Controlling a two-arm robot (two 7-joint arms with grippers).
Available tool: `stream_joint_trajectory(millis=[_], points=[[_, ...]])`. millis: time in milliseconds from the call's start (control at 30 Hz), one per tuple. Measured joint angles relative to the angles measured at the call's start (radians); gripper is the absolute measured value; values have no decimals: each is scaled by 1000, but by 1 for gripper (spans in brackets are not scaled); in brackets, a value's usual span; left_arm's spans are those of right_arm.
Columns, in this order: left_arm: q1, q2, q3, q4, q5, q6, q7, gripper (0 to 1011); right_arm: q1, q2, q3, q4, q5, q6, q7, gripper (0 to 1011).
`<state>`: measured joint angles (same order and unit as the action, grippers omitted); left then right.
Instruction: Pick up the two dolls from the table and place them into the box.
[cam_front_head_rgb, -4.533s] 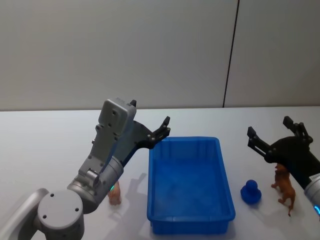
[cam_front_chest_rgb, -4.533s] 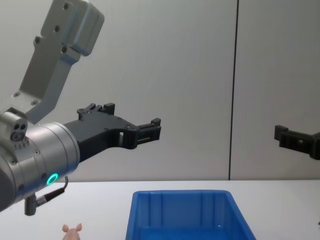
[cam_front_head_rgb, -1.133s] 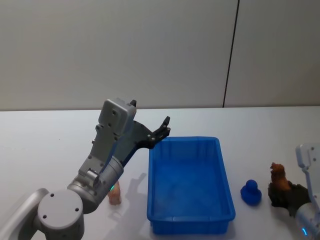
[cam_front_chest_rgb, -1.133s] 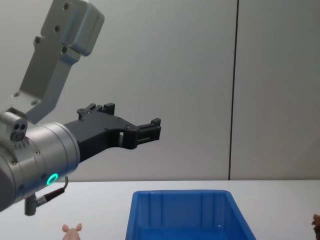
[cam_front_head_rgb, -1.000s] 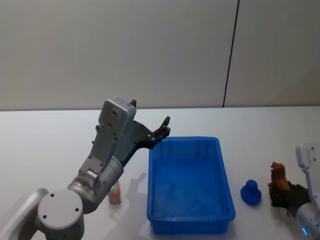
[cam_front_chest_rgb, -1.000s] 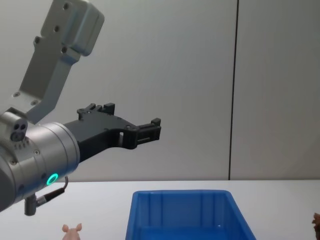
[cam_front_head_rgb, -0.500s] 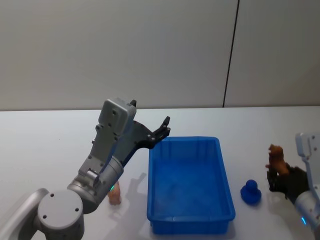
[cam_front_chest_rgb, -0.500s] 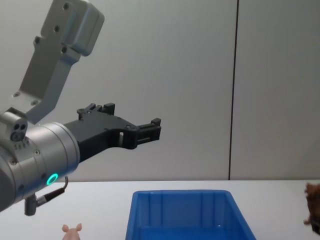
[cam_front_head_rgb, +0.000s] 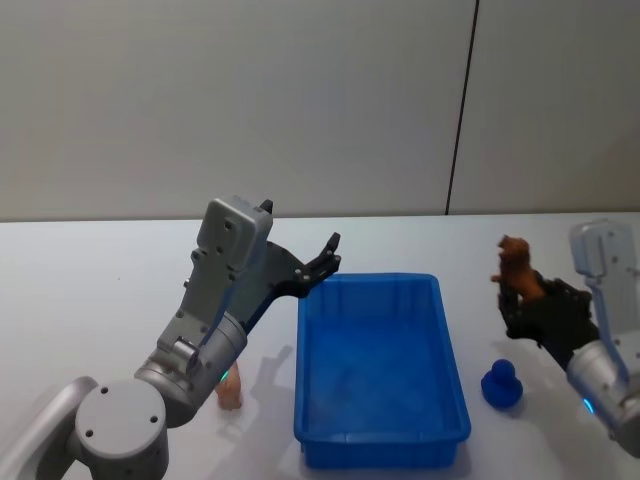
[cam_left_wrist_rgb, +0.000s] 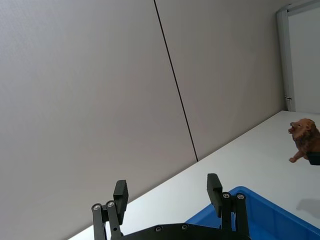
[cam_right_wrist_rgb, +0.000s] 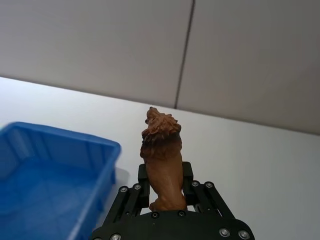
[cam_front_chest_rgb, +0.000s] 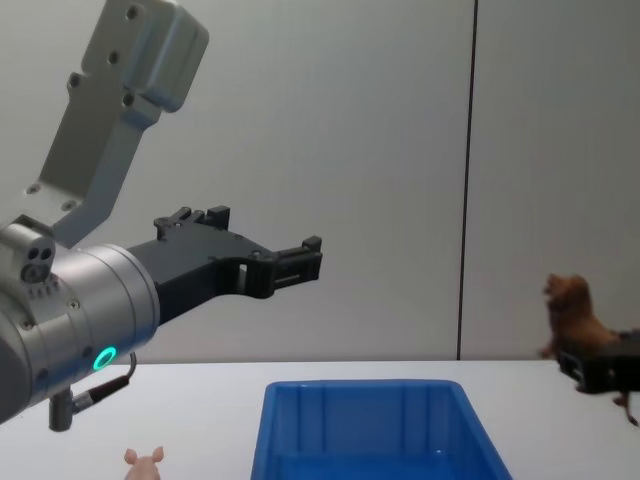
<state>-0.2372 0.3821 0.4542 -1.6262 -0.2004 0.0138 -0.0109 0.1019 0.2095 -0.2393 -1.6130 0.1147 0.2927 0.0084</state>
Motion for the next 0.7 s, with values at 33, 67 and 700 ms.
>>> stream_joint_trajectory(millis=[33, 67, 700], points=[[0, 0, 0, 0, 0, 0, 0, 1001, 2, -1, -1, -1, -1, -2, 8, 356], [0, 0, 0, 0, 0, 0, 0, 1001, 6, -2, -2, -3, -2, -4, 16, 356], [0, 0, 0, 0, 0, 0, 0, 1001, 93, -43, -40, 17, -11, 36, 277, 355]])
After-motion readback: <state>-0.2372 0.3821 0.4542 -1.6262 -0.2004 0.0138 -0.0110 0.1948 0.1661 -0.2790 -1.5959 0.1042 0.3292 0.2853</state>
